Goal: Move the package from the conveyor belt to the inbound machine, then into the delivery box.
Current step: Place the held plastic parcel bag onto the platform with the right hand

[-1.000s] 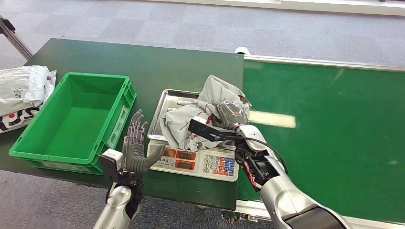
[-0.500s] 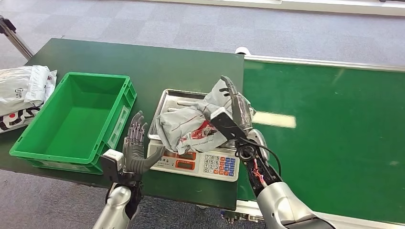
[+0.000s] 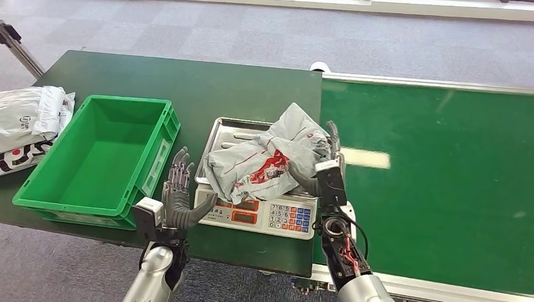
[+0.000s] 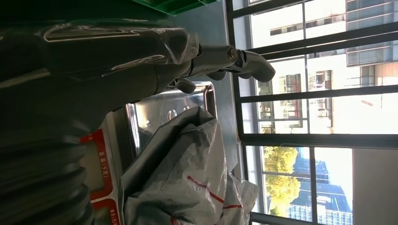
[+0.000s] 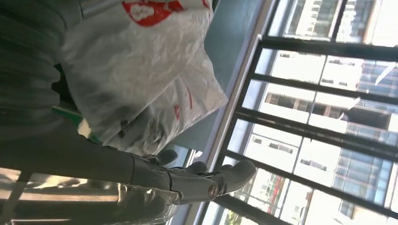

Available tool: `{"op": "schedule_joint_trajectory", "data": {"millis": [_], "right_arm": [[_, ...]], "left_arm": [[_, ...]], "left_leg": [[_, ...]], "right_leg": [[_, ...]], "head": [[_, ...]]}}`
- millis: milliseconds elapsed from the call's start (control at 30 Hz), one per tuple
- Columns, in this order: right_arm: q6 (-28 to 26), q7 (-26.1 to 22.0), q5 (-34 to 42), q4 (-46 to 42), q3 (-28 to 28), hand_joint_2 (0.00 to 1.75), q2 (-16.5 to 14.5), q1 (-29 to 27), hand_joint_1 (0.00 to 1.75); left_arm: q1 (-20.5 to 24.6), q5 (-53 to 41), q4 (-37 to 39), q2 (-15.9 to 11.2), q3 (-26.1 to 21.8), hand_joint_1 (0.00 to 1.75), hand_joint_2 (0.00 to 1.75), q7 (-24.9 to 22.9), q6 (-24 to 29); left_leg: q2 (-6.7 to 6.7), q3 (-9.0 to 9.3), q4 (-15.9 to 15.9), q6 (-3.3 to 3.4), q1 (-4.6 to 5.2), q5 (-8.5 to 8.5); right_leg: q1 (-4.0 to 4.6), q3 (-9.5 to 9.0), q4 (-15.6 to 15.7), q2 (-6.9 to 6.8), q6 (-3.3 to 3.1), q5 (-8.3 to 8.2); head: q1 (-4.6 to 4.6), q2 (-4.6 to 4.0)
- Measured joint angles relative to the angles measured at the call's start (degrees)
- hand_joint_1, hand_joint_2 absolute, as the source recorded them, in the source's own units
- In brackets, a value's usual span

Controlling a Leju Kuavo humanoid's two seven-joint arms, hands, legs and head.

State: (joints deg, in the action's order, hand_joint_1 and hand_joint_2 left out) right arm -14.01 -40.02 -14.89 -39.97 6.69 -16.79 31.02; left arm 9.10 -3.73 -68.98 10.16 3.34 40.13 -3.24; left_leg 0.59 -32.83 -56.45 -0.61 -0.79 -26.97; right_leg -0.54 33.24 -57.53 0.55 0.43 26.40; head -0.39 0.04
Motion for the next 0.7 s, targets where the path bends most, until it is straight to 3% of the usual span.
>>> {"op": "schedule_joint_trajectory", "data": {"millis": [167,400,567,700], "right_arm": [[-1.1,-0.1,7.0,-9.4,-1.2,1.75,1.0,-6.7,0.00],[-1.2,-0.1,7.9,-18.3,-1.8,1.75,1.8,-12.3,0.00],[-1.8,-0.1,7.0,-24.2,-0.8,1.75,1.9,-16.1,0.00],[-1.8,-0.1,6.5,-26.2,-0.2,1.75,1.8,-17.8,0.00]], "left_arm": [[0.0,-0.2,-0.2,0.2,0.1,0.00,1.75,0.0,0.6],[0.3,-2.6,-0.7,0.3,1.5,0.00,1.75,0.0,3.9],[3.1,-14.0,-2.0,-0.3,5.5,0.00,1.75,-0.8,14.2],[8.0,-26.8,-0.1,-0.6,7.9,0.00,1.75,-7.1,17.5]], "left_leg": [[-0.01,-0.01,0.0,0.01,0.00,-0.02],[-0.02,0.00,0.0,0.01,0.00,-0.01],[0.00,-0.01,0.0,0.01,0.00,-0.01],[-0.02,0.00,0.0,0.01,0.01,-0.01]], "right_leg": [[0.00,0.01,0.0,0.00,0.01,0.01],[0.00,0.01,0.0,0.02,0.01,0.01],[0.00,0.00,0.0,0.00,0.01,0.01],[-0.01,-0.04,0.0,-0.01,0.00,-0.01]], "head": [[0.00,0.00],[0.01,0.00],[0.01,0.00],[0.00,0.00]]}}
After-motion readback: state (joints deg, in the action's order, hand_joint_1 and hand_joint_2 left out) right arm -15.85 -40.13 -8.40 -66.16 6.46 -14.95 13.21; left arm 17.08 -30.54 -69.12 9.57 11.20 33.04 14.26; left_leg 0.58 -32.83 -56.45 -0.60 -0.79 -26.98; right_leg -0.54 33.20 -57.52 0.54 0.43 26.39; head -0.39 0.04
